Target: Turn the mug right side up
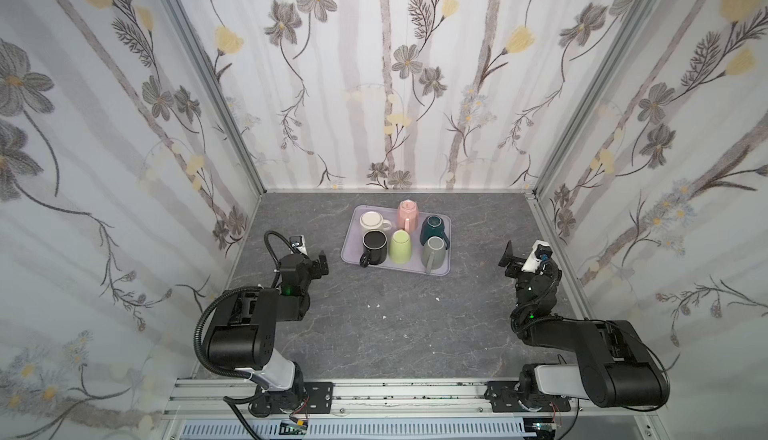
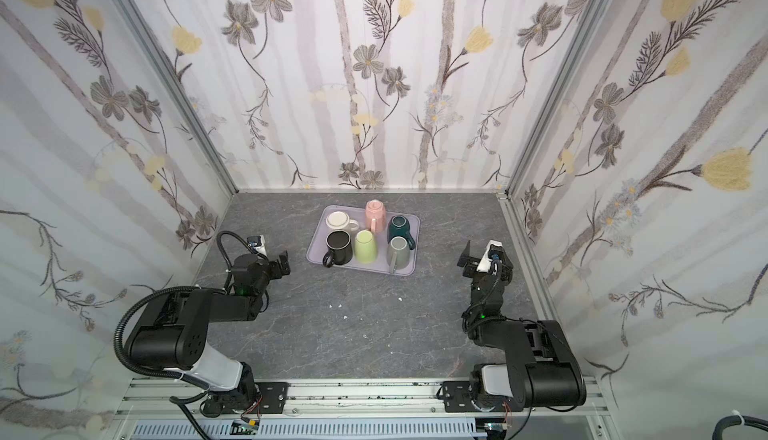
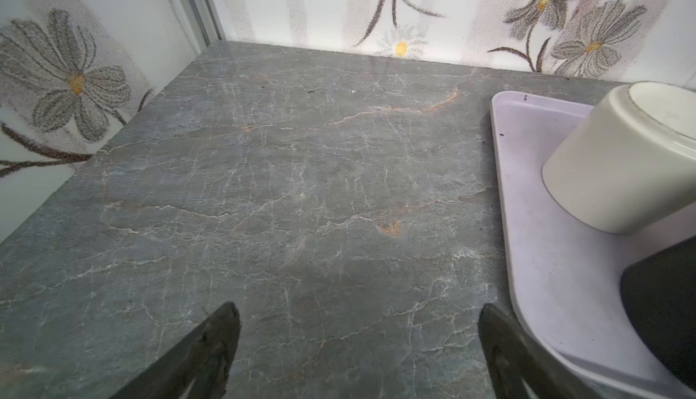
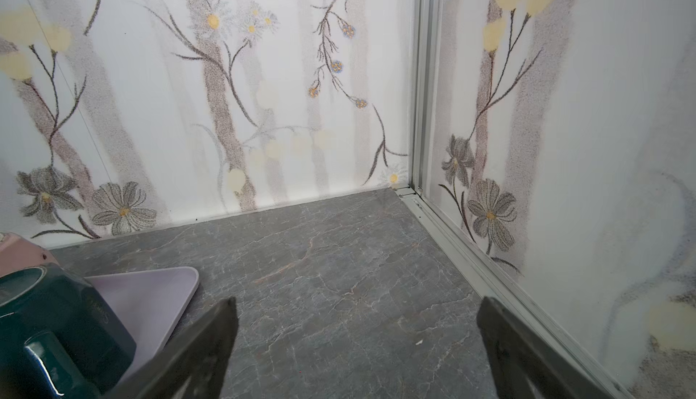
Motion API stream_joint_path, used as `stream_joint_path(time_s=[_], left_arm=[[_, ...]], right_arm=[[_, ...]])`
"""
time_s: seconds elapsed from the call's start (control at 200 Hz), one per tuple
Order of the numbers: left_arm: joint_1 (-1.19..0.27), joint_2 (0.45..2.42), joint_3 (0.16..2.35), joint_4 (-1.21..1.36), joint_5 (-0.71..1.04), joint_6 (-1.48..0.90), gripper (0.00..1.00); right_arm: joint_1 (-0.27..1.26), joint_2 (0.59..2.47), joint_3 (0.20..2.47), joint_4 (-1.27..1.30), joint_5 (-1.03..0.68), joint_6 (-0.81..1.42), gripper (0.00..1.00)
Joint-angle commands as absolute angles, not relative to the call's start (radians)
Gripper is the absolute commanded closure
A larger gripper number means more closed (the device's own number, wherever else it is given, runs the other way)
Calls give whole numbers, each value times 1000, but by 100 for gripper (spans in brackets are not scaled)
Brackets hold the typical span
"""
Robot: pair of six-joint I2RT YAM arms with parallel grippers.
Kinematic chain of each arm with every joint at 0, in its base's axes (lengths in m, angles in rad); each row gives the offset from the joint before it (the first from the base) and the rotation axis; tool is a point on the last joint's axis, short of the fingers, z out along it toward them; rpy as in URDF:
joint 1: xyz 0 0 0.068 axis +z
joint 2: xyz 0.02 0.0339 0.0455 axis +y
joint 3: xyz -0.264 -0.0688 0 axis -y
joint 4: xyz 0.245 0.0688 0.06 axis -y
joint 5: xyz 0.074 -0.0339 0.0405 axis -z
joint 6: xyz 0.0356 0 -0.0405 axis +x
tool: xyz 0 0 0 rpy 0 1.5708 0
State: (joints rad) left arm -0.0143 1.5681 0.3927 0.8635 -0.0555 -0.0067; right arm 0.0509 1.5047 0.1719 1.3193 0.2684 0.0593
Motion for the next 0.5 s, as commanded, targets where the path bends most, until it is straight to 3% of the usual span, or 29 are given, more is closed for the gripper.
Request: stream_joint_path(time_s=[0.0, 0.495], left_arm=[[-14, 1568, 398, 893, -55, -5, 0], [-5, 1568, 398, 893, -41, -10, 0]], right_arm=[[51, 1506, 175, 1357, 260, 48, 0], [52, 1507, 177, 1354, 262, 49, 0]])
